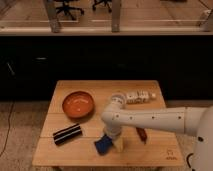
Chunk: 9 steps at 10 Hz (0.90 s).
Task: Place the white sponge in the ceramic bowl
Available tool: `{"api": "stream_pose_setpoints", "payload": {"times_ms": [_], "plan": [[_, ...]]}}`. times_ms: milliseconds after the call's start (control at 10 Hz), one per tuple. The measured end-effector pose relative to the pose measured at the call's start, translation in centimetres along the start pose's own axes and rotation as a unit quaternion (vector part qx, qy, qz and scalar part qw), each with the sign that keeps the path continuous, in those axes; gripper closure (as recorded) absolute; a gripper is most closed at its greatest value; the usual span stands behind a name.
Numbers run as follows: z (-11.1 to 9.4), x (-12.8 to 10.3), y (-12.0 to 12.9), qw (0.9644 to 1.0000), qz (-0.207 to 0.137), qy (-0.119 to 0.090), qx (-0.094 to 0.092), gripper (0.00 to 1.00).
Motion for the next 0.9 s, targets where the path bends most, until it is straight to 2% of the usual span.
{"api": "stream_pose_setpoints", "payload": {"times_ms": [600,900], "plan": [[0.48,-0.09,-0.17,1.0,0.0,0.001,0.002,0.21],[0.47,-0.1,-0.12,1.0,0.0,0.001,0.0,0.29]]}}
